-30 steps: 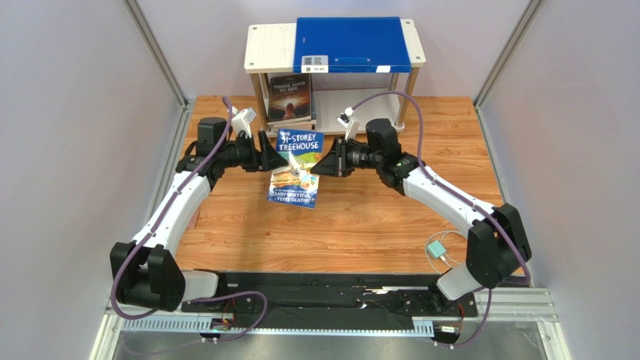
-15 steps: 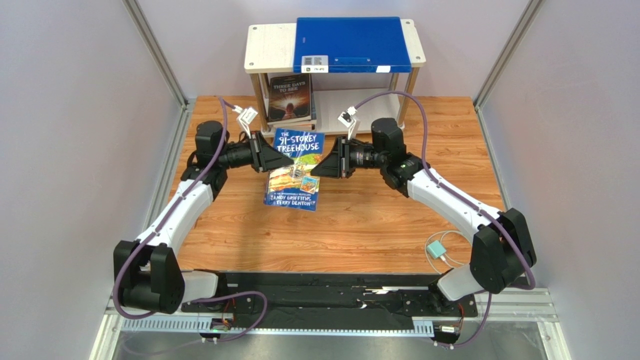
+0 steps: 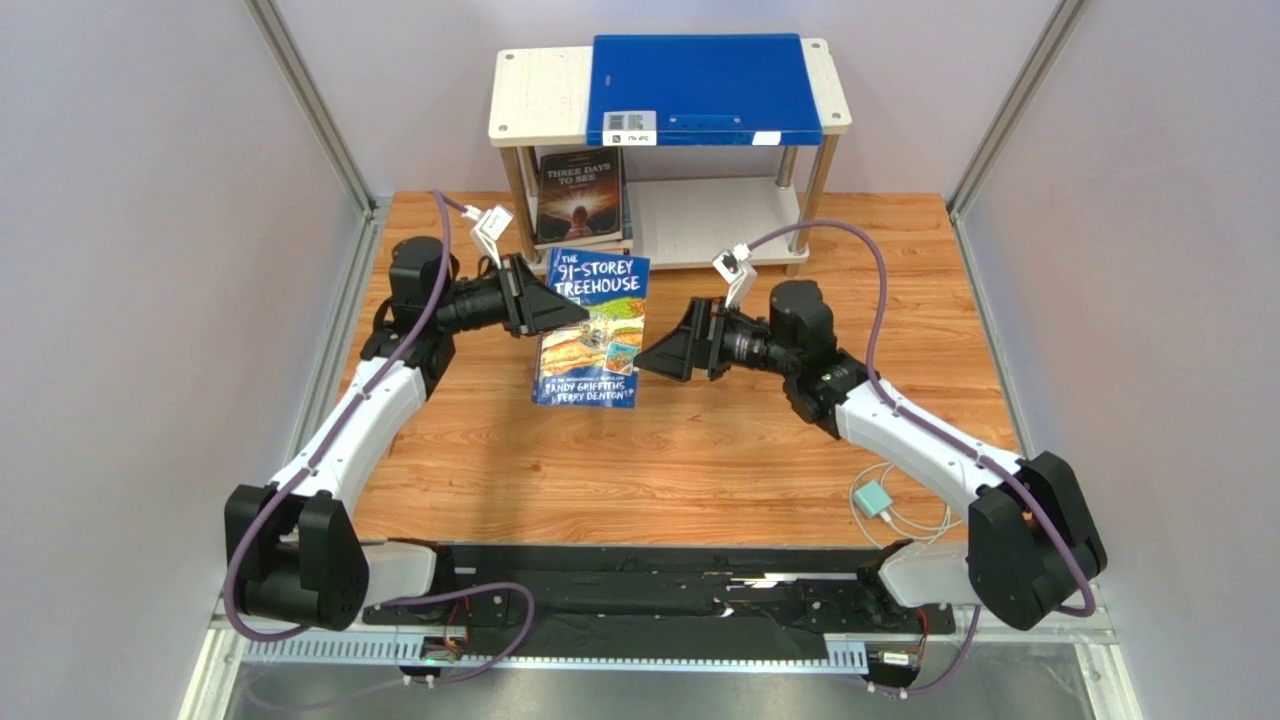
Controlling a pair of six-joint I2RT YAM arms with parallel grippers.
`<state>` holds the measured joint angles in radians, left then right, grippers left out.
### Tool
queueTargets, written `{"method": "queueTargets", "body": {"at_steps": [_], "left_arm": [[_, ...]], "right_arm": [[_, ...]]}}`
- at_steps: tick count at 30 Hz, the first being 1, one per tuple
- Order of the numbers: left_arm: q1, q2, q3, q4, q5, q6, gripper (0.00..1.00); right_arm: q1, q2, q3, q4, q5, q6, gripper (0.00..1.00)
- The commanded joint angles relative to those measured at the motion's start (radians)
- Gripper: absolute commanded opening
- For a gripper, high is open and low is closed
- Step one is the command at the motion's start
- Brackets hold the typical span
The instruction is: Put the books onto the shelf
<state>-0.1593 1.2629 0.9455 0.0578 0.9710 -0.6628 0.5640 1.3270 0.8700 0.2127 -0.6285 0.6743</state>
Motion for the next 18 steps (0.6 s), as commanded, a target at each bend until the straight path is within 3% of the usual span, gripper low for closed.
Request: {"method": "queueTargets", "body": {"at_steps": [1, 7, 18], "left_arm": [[-0.003, -0.048, 0.062, 0.198, 0.015, -0.129, 0.0], [-0.003, -0.013, 0.041, 0.378, 0.034, -0.265, 0.0], [-0.003, 0.001, 0.032, 0.387, 0.026, -0.279, 0.0]], "right_arm": [[-0.001, -0.006, -0.114, 0.255, 0.019, 0.134, 0.96], [0.03, 0.009, -0.195, 0.41, 0.05, 0.226, 0.96], [0.088, 0.103, -0.098, 0.499, 0.026, 0.315, 0.91]]}}
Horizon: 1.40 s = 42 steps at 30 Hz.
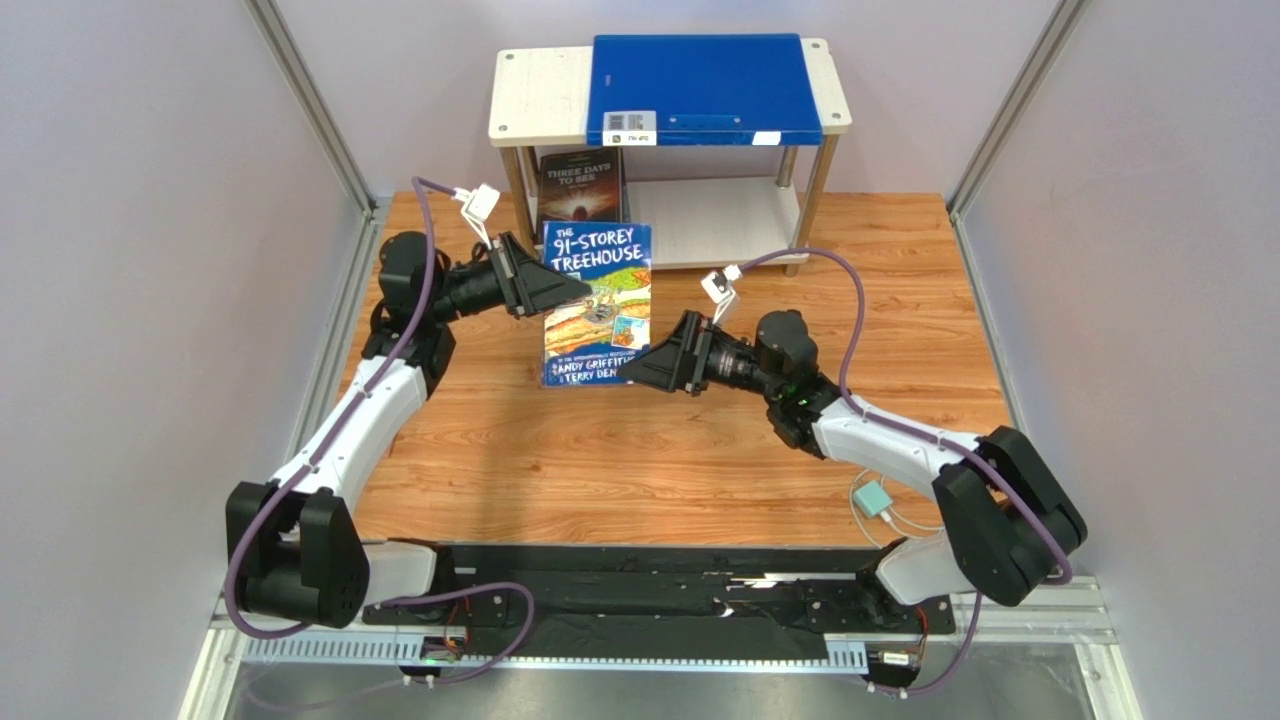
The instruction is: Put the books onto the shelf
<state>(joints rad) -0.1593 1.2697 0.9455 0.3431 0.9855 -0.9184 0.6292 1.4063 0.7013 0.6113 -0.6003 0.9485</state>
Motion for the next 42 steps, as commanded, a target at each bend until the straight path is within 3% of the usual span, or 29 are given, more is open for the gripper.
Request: {"method": "queueTargets", "body": {"at_steps": [1, 3, 6, 8, 10, 12, 14, 15, 17, 19, 22, 26, 42], "left_arm": [[-0.003, 0.0, 0.032, 0.108, 0.01, -0.028, 0.0], [-0.003, 0.003, 0.029, 0.12, 0.005, -0.036, 0.0], [-0.003, 0.016, 0.019, 0.152, -0.001, -0.054, 0.0], [-0.003, 0.022, 0.016, 0.152, -0.011, -0.05, 0.0], [-0.003, 0.028, 0.016, 0.148, -0.011, -0.037, 0.0], [0.007, 0.019, 0.027, 0.094, -0.025, -0.005, 0.08], [0.038, -0.018, 0.062, -0.105, -0.08, 0.106, 0.3], [0.049, -0.038, 0.073, -0.183, -0.121, 0.154, 0.36], [0.073, -0.119, 0.116, -0.439, -0.308, 0.304, 0.5], [0.083, -0.197, 0.156, -0.627, -0.44, 0.408, 0.53], [0.096, -0.286, 0.182, -0.769, -0.638, 0.484, 0.59], [0.102, -0.357, 0.211, -0.924, -0.858, 0.533, 0.62], [0.104, -0.501, 0.029, -0.955, -0.818, 0.524, 0.63]], "right_arm": [[0.029, 0.034, 0.073, 0.103, -0.006, 0.048, 0.86], [0.033, 0.042, 0.075, 0.12, -0.007, 0.058, 0.82], [0.035, 0.057, 0.081, 0.148, -0.03, 0.081, 0.59], [0.035, 0.075, 0.095, 0.153, -0.065, 0.097, 0.19], [0.033, 0.088, 0.115, 0.156, -0.082, 0.116, 0.0], [0.033, 0.085, 0.118, 0.131, -0.076, 0.11, 0.0], [0.027, 0.071, 0.138, 0.059, -0.052, 0.07, 0.0], [0.026, 0.06, 0.147, -0.014, -0.044, 0.021, 0.0], [0.02, 0.06, 0.19, -0.098, -0.038, -0.017, 0.0], [0.01, 0.075, 0.228, -0.142, -0.039, -0.066, 0.0], [-0.005, 0.118, 0.319, -0.208, -0.05, -0.105, 0.0], [-0.031, 0.189, 0.449, -0.255, -0.078, -0.129, 0.0], [-0.151, 0.574, 0.895, -0.355, -0.199, -0.131, 0.0]]}}
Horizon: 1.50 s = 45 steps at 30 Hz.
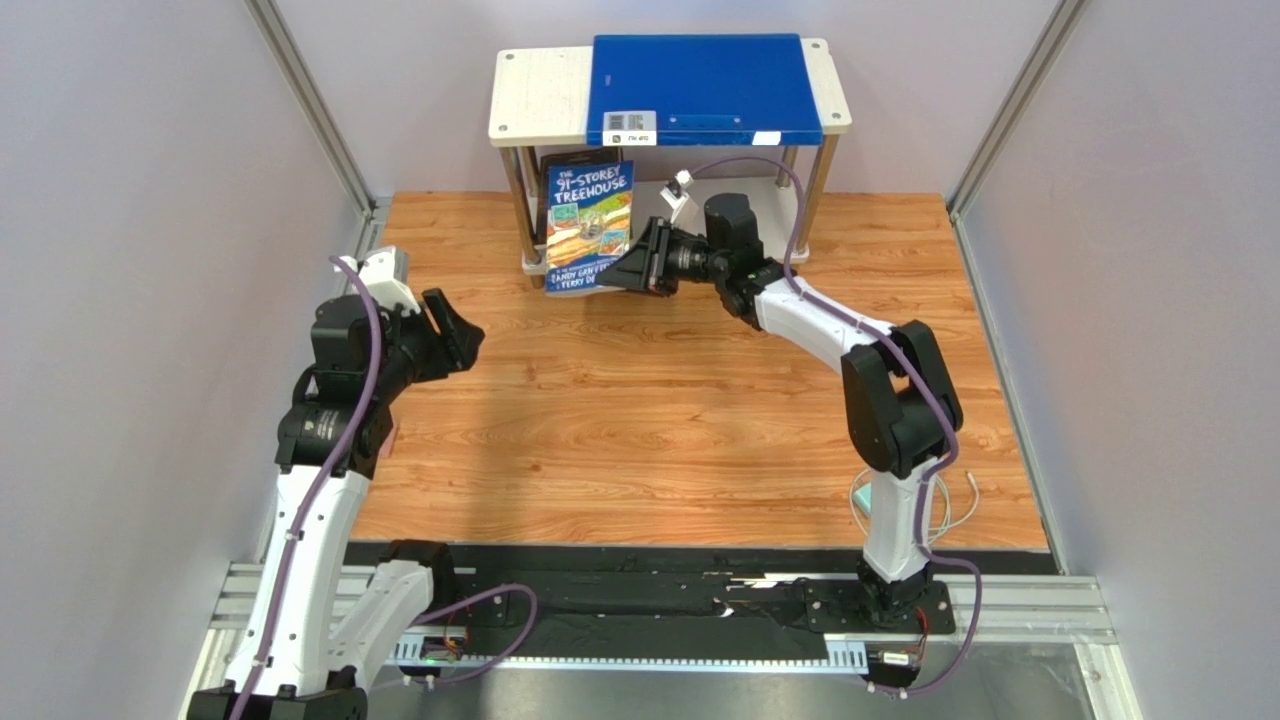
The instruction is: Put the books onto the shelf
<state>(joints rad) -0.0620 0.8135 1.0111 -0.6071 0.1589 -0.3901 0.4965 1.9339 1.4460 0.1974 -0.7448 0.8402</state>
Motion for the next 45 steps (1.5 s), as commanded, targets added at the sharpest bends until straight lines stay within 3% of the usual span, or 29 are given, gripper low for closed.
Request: {"method": "queueTargets", "body": {"at_steps": [1, 6, 18, 28, 37, 45], "left_arm": [[0.007, -0.057, -0.069, 0.001, 0.017, -0.01, 0.63], [0.007, -0.12, -0.143, 0.018, 0.034, -0.038, 0.63], [0.007, -0.128, -0.137, -0.003, 0.044, -0.03, 0.63], [0.007, -0.128, -0.138, -0.002, 0.05, -0.03, 0.62], [0.007, -0.134, -0.144, 0.001, 0.056, -0.032, 0.62], [0.007, -0.134, -0.154, 0.009, 0.073, -0.038, 0.62]], "right_arm": [[-0.021, 0.062, 0.203, 0.05, -0.059, -0.023, 0.0], [-0.038, 0.174, 0.359, -0.006, -0.076, -0.015, 0.0], [-0.082, 0.479, 0.772, -0.044, -0.119, 0.125, 0.01], [-0.088, 0.473, 0.694, 0.022, -0.113, 0.142, 0.01], [-0.092, 0.628, 0.922, -0.046, -0.117, 0.18, 0.02], [-0.101, 0.677, 0.958, -0.059, -0.091, 0.198, 0.15]]}}
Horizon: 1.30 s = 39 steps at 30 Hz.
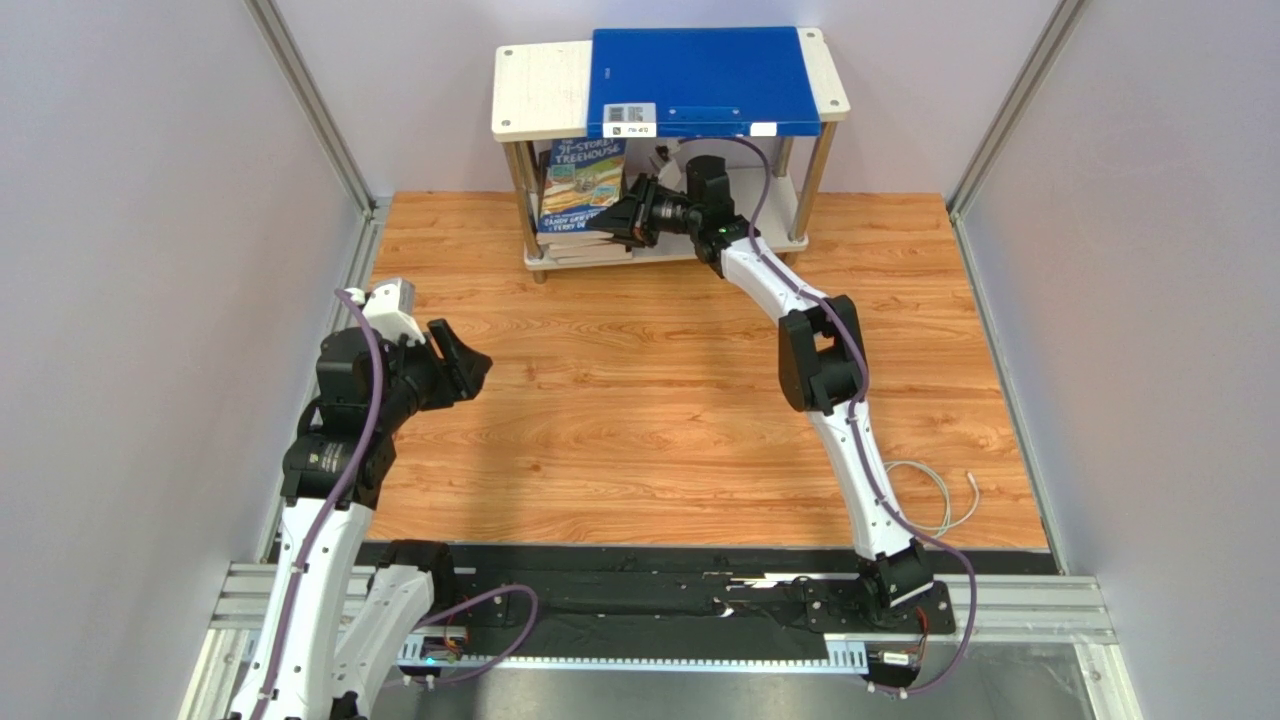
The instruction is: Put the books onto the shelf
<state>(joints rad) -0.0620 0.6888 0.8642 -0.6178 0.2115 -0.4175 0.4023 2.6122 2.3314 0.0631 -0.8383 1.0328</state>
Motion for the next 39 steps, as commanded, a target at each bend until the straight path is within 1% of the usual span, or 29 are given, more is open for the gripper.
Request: {"method": "queueTargets", "body": {"at_steps": [1, 3, 4, 5, 6, 7, 8, 9, 12, 17, 20, 22, 25, 26, 27, 28, 29, 30, 31, 32, 36, 39], "left_arm": [[0.007, -0.009, -0.007, 0.021, 0.022, -0.012, 0.62], [0.007, -0.011, -0.01, 0.023, 0.026, -0.014, 0.61], [0.007, -0.009, -0.011, 0.024, 0.026, -0.014, 0.61], [0.007, -0.009, -0.013, 0.026, 0.028, -0.017, 0.61], [0.007, -0.009, -0.014, 0.027, 0.032, -0.017, 0.61], [0.007, -0.009, -0.014, 0.03, 0.032, -0.018, 0.61], [0.007, -0.011, -0.017, 0.032, 0.037, -0.017, 0.61], [0.007, -0.011, -0.017, 0.033, 0.042, -0.018, 0.61], [0.007, -0.009, -0.022, 0.038, 0.048, -0.023, 0.61], [0.007, -0.011, -0.03, 0.05, 0.06, -0.027, 0.61], [0.007, -0.012, -0.028, 0.047, 0.06, -0.024, 0.6], [0.007, -0.012, -0.028, 0.049, 0.06, -0.024, 0.6], [0.007, -0.009, -0.028, 0.05, 0.062, -0.024, 0.6], [0.007, -0.009, -0.028, 0.052, 0.062, -0.024, 0.6], [0.007, -0.009, -0.028, 0.052, 0.063, -0.024, 0.6], [0.007, -0.008, -0.028, 0.053, 0.063, -0.024, 0.6], [0.007, -0.006, -0.028, 0.052, 0.065, -0.026, 0.6], [0.007, -0.006, -0.028, 0.055, 0.066, -0.026, 0.6], [0.007, -0.008, -0.028, 0.055, 0.065, -0.024, 0.6], [0.007, -0.008, -0.028, 0.055, 0.065, -0.027, 0.6], [0.007, -0.012, -0.03, 0.053, 0.058, -0.027, 0.6], [0.007, -0.014, -0.03, 0.053, 0.058, -0.027, 0.6]], "right_arm": [[-0.008, -0.001, 0.075, 0.075, 0.004, 0.006, 0.16], [-0.008, -0.001, 0.074, 0.073, 0.002, 0.006, 0.22], [-0.007, -0.003, 0.068, 0.072, 0.005, 0.006, 0.26], [-0.008, -0.007, 0.063, 0.07, 0.007, 0.006, 0.37], [-0.008, -0.012, 0.054, 0.07, 0.007, 0.0, 0.43], [-0.01, -0.026, 0.046, 0.069, 0.011, -0.004, 0.47], [-0.008, -0.038, 0.02, 0.066, 0.015, -0.01, 0.57], [-0.008, -0.049, 0.007, 0.066, 0.015, -0.02, 0.6], [-0.008, -0.101, -0.07, 0.07, 0.019, -0.046, 0.65], [-0.01, -0.184, -0.182, 0.089, 0.015, -0.059, 0.67], [-0.008, -0.214, -0.257, 0.072, 0.019, -0.082, 0.68], [-0.008, -0.26, -0.337, 0.078, 0.027, -0.096, 0.68], [-0.007, -0.316, -0.421, 0.104, 0.033, -0.112, 0.64], [-0.003, -0.325, -0.434, 0.11, 0.031, -0.12, 0.58], [0.001, -0.333, -0.443, 0.113, 0.031, -0.125, 0.54], [0.003, -0.337, -0.445, 0.113, 0.028, -0.129, 0.47], [0.01, -0.336, -0.439, 0.115, 0.027, -0.132, 0.2], [0.013, -0.33, -0.429, 0.11, 0.027, -0.131, 0.11], [0.015, -0.314, -0.416, 0.101, 0.028, -0.128, 0.04], [0.02, -0.304, -0.381, 0.087, 0.036, -0.126, 0.0], [0.026, -0.221, -0.262, 0.023, 0.047, -0.12, 0.0], [0.024, -0.159, -0.184, 0.006, 0.05, -0.097, 0.0]]}}
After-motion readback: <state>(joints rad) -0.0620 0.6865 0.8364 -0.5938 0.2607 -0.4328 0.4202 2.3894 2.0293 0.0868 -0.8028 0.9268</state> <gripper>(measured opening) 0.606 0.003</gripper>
